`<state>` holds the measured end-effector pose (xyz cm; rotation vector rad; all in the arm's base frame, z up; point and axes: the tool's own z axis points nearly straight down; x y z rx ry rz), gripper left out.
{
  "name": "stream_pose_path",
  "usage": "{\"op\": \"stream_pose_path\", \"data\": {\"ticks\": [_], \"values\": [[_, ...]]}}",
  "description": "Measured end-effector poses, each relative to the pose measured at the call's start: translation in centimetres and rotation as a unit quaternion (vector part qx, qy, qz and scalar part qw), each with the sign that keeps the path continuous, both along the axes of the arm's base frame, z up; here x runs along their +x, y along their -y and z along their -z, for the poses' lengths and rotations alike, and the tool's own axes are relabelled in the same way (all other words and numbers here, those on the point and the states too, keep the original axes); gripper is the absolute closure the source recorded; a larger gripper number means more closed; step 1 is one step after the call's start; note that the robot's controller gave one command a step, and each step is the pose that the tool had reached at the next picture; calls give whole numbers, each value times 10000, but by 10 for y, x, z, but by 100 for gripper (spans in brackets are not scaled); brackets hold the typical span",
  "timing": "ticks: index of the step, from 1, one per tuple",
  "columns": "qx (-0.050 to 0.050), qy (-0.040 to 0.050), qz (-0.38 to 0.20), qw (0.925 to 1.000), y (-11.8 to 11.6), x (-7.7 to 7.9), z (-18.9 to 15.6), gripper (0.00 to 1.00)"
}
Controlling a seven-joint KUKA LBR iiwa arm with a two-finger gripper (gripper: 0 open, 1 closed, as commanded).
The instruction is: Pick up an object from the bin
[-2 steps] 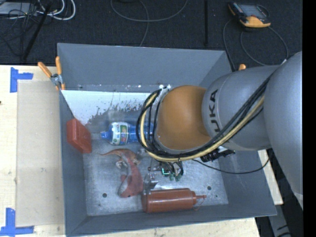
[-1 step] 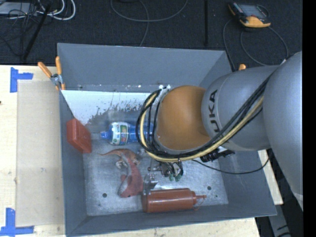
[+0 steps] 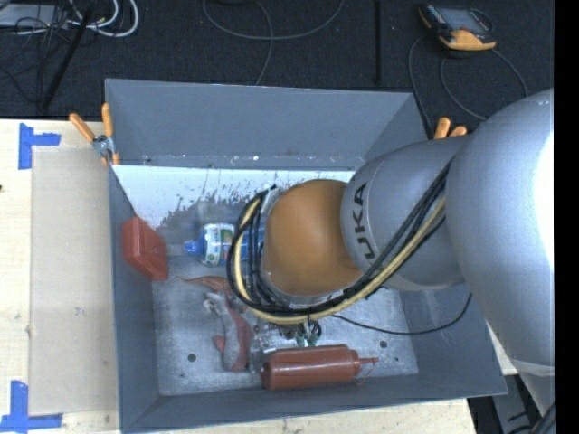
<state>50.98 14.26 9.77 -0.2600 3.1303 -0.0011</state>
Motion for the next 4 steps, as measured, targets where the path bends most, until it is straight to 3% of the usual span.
{"op": "stream_pose_path", "data": {"ticks": [1,2,3,4], "values": [[23,10,-323,9995,-60,1,25,100],[25,10,-317,9995,-60,2,25,100],[-9,-42,-303,9995,-62,-9,-24,100],[10,6,-304,9995,-67,-11,-81,100]]}}
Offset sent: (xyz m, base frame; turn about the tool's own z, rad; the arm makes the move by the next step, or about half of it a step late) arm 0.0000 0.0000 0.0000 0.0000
